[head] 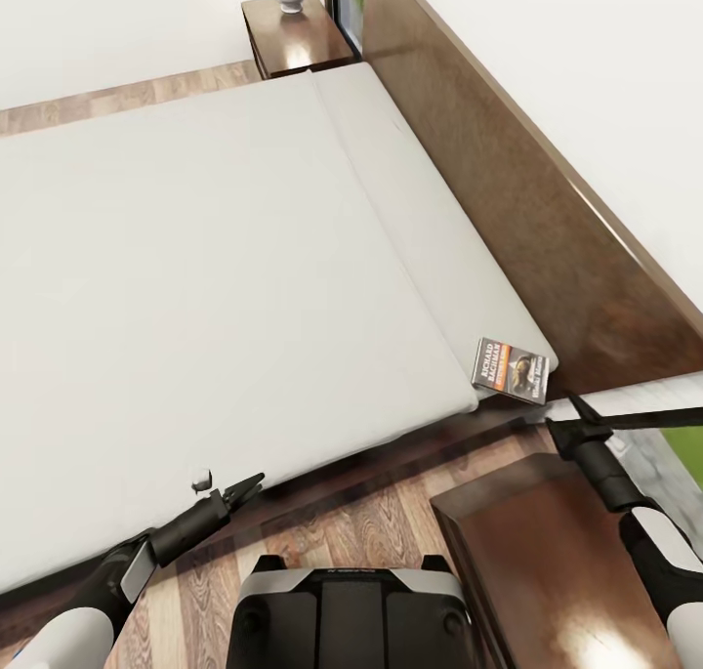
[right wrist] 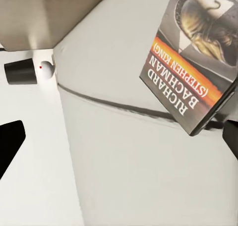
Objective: In the bedroom, move the book from the bed onto either nightstand, and place the two sandals side by side next to the bed.
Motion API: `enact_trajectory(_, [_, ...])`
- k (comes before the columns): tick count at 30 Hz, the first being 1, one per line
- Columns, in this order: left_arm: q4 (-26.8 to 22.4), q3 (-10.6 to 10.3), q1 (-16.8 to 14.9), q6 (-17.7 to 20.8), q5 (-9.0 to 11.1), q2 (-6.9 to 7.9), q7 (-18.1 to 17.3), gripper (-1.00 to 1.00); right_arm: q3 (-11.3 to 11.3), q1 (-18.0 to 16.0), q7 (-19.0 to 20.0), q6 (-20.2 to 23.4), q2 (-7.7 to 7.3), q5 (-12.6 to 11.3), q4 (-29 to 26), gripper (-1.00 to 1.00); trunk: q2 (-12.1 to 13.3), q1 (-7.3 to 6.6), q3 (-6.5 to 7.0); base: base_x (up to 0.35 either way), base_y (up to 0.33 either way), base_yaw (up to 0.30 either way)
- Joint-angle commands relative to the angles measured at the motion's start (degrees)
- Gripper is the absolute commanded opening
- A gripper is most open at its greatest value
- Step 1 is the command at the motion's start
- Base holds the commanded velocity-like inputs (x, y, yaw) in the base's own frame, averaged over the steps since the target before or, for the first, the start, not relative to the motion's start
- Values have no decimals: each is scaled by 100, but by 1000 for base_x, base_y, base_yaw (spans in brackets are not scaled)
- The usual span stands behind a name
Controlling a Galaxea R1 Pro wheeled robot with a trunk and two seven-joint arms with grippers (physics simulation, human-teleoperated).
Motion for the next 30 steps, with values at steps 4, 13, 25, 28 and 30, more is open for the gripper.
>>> enact_trajectory(4, [1, 11, -2, 61, 3, -2, -21, 100, -9, -2, 1, 48, -44, -41, -19, 100, -167, 90, -76, 0, 0, 0])
enact_trajectory(13, [1, 7, -2, 59, 6, -3, -30, 100, -3, -2, -6, 49, -59, -38, -25, 100, -528, 288, -238, 0, 0, 0])
enact_trajectory(25, [-1368, -28, -48, 671, 5, -431, -43, 100, 8, -2, -23, 33, -60, -34, 2, 100, -729, 397, -327, 0, 0, 0])
enact_trajectory(28, [-2345, -34, -52, 1144, 4, -594, -41, 100, 8, -2, -22, 32, -60, -34, 5, 100, -729, 397, -327, 0, 0, 0])
enact_trajectory(30, [-2880, -82, -50, 1371, 5, -673, -40, 100, 12, -2, -23, 32, -60, -34, 7, 100, -729, 397, -327, 0, 0, 0])
